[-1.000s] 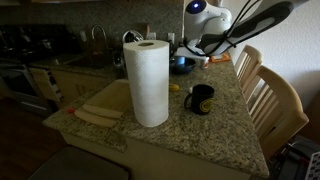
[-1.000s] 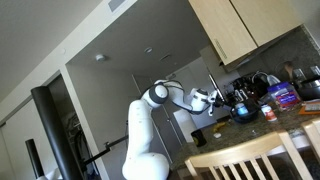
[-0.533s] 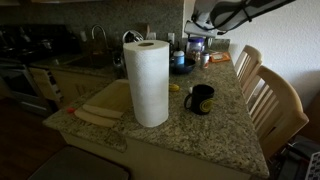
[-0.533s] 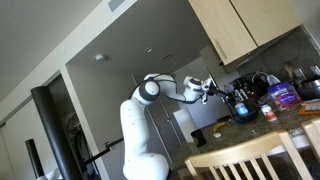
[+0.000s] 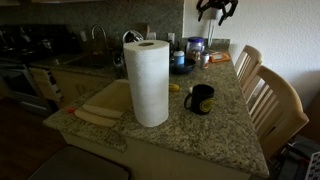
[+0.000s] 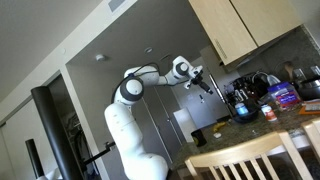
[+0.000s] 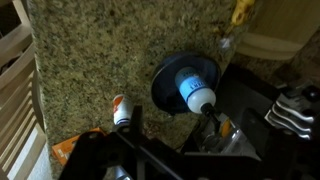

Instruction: Pick the pump bottle on the counter and put it in the bowl

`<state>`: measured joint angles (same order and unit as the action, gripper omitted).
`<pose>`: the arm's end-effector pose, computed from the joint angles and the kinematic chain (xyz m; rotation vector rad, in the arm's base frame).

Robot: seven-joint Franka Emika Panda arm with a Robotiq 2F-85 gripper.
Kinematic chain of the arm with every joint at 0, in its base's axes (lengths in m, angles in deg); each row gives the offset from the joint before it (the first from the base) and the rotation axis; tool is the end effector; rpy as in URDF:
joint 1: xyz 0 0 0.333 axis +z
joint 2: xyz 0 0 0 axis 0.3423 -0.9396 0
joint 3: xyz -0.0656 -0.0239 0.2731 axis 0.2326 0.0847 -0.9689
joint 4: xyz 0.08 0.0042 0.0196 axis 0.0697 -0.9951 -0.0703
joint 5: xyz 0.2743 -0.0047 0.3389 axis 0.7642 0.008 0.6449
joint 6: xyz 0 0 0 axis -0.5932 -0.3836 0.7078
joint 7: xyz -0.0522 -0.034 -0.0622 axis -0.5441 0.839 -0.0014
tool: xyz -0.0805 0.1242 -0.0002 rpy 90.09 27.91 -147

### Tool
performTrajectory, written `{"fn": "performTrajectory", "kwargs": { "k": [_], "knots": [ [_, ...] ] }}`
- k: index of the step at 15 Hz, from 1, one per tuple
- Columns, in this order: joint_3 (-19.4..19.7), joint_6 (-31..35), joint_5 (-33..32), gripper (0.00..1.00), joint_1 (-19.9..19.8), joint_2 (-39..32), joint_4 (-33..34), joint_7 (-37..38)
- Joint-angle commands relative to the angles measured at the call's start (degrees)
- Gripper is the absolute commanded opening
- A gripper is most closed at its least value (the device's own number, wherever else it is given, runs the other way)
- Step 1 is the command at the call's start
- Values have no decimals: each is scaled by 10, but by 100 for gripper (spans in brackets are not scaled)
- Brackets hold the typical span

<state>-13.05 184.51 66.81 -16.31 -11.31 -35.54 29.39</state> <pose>0.6403 -0.0073 0.5540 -2.7941 1.1366 -0.6179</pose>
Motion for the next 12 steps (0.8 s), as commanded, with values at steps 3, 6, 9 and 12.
{"fn": "performTrajectory", "kwargs": {
  "k": [3, 6, 9, 12],
  "knots": [
    [-5, -104, 64, 100, -37, 16, 22, -84],
    [-2, -116, 71, 100, -42, 14, 26, -98],
    [-3, -116, 71, 100, -40, 11, 26, -98],
    [-3, -116, 71, 100, -40, 11, 26, -98]
  ]
}}
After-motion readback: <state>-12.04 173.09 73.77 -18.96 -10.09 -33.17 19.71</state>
